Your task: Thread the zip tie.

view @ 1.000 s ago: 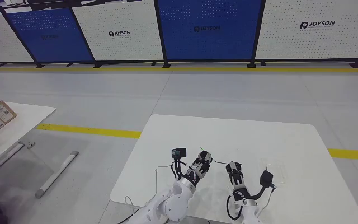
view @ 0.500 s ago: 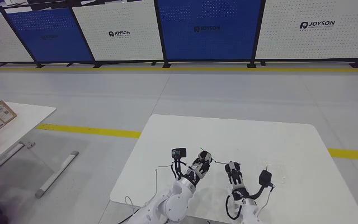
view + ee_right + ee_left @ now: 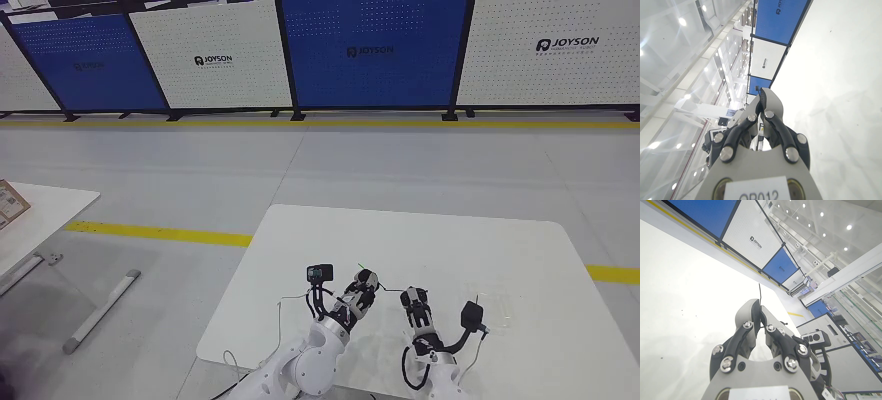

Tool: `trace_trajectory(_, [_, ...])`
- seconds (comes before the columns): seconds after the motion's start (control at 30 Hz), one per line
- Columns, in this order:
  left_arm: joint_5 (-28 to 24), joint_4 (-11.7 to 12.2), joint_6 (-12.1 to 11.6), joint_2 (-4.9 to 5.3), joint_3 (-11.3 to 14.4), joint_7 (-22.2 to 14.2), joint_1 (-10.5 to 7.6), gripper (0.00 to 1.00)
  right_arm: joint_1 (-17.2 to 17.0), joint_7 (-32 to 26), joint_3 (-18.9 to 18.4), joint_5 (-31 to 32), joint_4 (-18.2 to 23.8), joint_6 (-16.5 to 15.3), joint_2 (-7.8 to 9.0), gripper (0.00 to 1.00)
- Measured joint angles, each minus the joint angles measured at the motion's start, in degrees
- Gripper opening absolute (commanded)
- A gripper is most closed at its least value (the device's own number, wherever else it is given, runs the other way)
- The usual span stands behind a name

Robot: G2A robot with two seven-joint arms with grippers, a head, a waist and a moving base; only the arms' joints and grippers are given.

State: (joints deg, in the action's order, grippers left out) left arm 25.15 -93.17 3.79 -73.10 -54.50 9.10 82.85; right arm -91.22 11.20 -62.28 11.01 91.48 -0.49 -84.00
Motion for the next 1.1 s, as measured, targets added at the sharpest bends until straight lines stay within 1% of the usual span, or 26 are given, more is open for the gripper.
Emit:
trace_trajectory(0.23, [0.0, 0.0, 0.0, 0.0, 0.0, 0.0, 0.0, 0.0, 0.22, 1.32, 0.16, 0.11, -0.39, 0.19, -0.23, 0.0])
trace_trajectory(0.43, [0.0, 0.0, 0.0, 0.0, 0.0, 0.0, 0.0, 0.0, 0.16, 1.11, 0.09, 0.29, -0.38, 0.28, -0.29, 0.0])
trace_trajectory(0.63, [0.0, 0.0, 0.0, 0.0, 0.0, 0.0, 0.0, 0.0, -0.65, 0.72, -0.77, -0.26, 0.21, -1.03, -0.18, 0.0])
trace_trajectory(0.73, [0.0, 0.0, 0.0, 0.0, 0.0, 0.0, 0.0, 0.0, -1.01, 0.41, -0.99, -0.13, 0.61, -1.14, -0.12, 0.0])
trace_trajectory(1.1, [0.0, 0.0, 0.0, 0.0, 0.0, 0.0, 0.0, 0.0, -0.86, -0.03, -0.65, 0.3, 0.64, -0.28, -0.25, 0.0])
